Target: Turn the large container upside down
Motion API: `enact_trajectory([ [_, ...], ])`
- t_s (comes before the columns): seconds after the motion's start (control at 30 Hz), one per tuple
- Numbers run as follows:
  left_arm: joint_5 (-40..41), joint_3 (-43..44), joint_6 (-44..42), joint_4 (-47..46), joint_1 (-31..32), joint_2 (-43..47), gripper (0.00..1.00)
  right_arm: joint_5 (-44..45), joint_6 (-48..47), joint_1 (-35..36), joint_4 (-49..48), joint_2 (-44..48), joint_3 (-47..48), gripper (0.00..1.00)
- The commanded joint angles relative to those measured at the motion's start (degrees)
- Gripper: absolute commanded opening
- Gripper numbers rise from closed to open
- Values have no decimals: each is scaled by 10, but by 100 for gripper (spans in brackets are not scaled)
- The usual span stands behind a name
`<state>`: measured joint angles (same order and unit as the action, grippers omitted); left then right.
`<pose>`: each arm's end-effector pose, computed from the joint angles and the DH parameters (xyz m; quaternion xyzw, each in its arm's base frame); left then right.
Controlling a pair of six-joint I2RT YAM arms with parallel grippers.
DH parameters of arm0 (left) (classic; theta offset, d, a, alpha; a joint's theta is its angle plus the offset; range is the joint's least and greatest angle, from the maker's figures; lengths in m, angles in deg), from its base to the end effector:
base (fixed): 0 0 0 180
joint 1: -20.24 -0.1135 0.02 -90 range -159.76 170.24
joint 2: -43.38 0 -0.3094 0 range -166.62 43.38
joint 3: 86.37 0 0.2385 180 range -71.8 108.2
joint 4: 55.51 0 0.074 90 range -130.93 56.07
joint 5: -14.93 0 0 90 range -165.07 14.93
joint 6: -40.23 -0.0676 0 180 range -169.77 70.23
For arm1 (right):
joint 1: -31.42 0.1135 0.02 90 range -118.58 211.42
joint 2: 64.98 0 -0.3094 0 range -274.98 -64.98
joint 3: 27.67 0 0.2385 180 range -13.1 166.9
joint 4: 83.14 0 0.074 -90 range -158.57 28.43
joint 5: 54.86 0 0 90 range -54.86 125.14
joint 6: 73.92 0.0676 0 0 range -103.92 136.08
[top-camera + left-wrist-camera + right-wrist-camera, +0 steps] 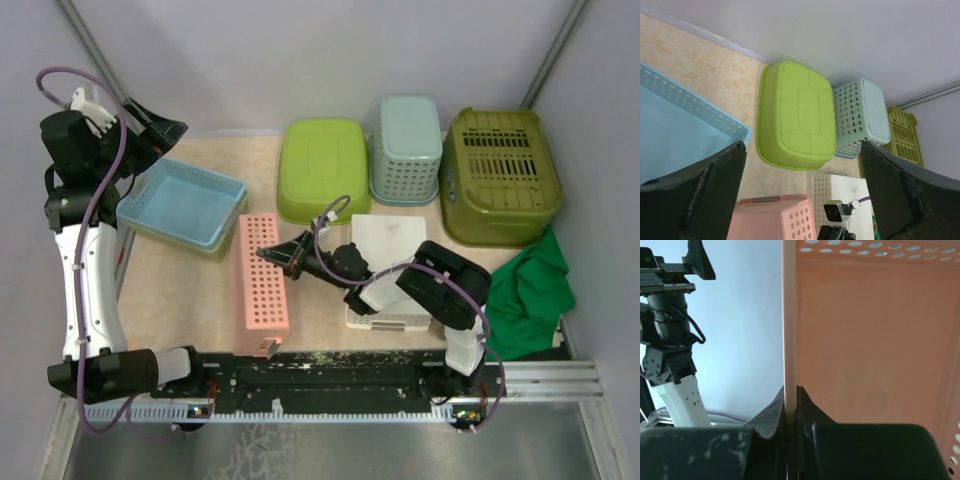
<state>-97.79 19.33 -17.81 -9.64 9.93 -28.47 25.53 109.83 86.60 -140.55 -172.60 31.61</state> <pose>0.2556 0.0200 0.5120 -0.1592 0.7555 -0.2662 0.5771 0.2255 0.3439 0.2524 0.1534 0.6315 0.7450 0.1507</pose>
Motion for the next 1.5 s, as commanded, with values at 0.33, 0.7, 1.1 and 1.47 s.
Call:
enact_trajectory([
  [0.33,-30,-7,-36,11,12,-6,100,23,-140,-43,306,182,-81,43],
  [0.7,-20,-22,-53,20,36,-7,100,156,-247,-42,658,309,-30,64],
  [1.1,53,-67,-127,68,116,-17,100,312,-405,-41,889,400,36,64],
  [1.47,283,-282,-75,239,278,110,99,479,-546,-43,1065,392,134,64],
])
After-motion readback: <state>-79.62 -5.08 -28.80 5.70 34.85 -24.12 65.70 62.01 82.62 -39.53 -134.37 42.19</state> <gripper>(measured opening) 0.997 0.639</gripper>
